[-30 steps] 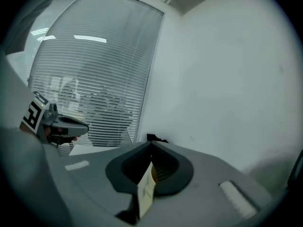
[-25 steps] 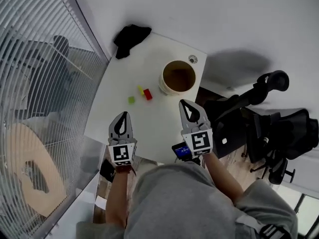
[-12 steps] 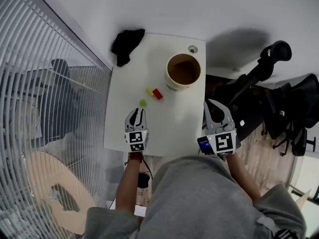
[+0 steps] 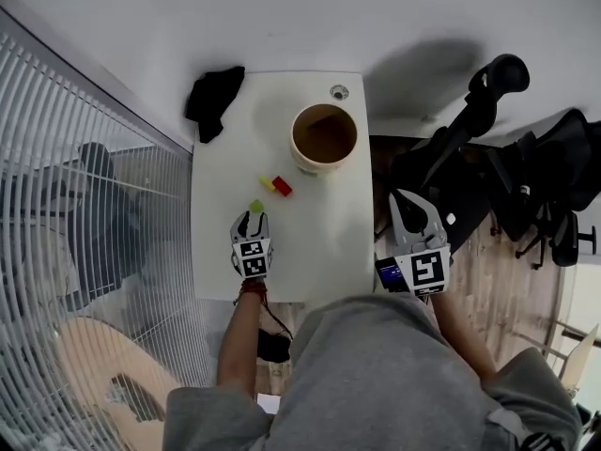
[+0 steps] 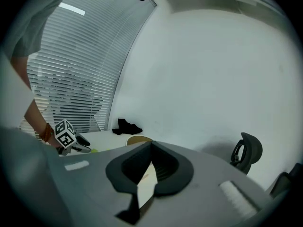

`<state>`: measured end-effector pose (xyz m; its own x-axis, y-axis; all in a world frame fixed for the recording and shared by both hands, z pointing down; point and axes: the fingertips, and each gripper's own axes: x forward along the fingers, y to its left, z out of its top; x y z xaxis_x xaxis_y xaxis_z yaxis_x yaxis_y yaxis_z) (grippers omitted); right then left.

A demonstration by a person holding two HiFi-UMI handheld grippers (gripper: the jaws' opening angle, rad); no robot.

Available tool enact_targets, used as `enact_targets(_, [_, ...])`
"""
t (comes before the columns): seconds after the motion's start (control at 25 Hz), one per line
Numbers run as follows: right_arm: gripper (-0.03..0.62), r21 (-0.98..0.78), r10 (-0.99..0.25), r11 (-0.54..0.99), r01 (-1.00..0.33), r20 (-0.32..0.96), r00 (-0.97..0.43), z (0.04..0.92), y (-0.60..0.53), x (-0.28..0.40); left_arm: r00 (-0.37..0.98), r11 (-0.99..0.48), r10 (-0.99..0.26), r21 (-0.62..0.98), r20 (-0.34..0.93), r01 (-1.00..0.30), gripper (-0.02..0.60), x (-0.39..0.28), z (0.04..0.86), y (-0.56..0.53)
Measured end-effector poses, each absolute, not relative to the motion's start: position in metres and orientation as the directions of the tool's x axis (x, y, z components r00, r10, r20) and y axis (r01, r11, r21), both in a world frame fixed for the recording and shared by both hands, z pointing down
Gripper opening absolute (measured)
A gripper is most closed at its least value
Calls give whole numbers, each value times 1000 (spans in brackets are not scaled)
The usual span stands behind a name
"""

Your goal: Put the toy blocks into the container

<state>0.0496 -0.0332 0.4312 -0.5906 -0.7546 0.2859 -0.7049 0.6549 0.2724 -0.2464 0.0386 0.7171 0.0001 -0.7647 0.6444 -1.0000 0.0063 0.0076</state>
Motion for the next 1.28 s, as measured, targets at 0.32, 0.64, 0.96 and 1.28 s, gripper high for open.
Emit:
enact_targets(0.32, [11, 281, -775, 630, -724, 292, -561, 434, -42, 60, 21, -5, -695, 24, 718, -1000, 213, -254, 753, 30])
enact_targets(0.64, [11, 279, -788, 612, -740, 302, -537, 441, -47, 68, 24, -1, -672, 31, 740, -1000, 216, -254, 766, 17])
enact_targets(0.96, [11, 280, -795, 601, -749, 307, -523, 439, -50, 75, 11, 26, -647, 37, 763, -999, 183, -258, 769, 14])
enact_targets(1.28, [11, 275, -787, 611, -742, 309, -533, 442, -50, 70, 15, 18, -662, 36, 749, -999, 179, -255, 761, 15])
